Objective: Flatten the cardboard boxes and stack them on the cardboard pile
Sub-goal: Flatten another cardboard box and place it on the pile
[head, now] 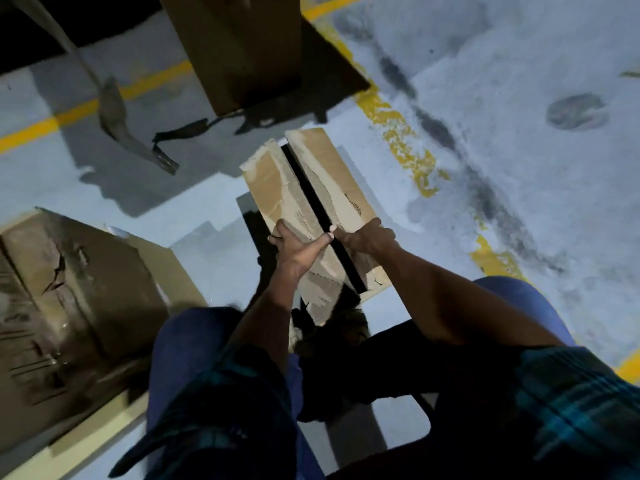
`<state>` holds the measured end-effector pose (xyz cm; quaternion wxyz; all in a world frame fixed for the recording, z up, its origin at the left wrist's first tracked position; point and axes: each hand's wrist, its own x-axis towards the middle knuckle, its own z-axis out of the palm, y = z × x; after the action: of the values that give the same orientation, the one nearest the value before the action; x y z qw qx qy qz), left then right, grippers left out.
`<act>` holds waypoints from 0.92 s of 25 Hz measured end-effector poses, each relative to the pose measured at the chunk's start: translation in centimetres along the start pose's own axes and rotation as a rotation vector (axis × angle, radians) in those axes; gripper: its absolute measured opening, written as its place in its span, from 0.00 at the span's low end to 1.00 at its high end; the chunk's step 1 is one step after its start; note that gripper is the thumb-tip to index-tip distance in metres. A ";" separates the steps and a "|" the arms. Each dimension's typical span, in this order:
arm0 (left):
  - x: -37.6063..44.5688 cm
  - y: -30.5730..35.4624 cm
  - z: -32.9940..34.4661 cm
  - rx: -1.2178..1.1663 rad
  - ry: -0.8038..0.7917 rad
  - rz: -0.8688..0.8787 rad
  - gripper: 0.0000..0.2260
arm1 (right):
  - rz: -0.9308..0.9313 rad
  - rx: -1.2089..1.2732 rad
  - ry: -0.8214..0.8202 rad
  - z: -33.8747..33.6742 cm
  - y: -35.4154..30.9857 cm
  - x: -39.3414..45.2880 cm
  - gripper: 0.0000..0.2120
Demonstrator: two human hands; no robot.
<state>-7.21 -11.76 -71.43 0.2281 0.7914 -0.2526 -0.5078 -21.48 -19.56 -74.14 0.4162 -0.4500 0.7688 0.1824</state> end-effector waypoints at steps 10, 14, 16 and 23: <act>1.5 1.1 0.2 -0.521 0.002 0.069 0.41 | 0.057 0.145 0.017 -2.6 1.1 0.1 0.46; 0.7 1.5 -1.5 -0.707 0.005 0.051 0.42 | -0.011 0.244 0.100 -3.8 1.5 -0.2 0.35; 0.1 1.1 -2.5 -0.751 -0.088 -0.036 0.32 | -0.023 0.264 0.191 -4.3 2.1 -0.8 0.29; 2.1 -0.2 -2.7 -0.543 0.216 0.040 0.36 | -0.026 0.142 0.266 -4.2 2.6 -0.5 0.26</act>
<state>-3.91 -12.60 -71.96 0.4671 0.7457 -0.0971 -0.4652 -25.60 -20.65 -71.53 0.3437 -0.4494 0.8223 0.0607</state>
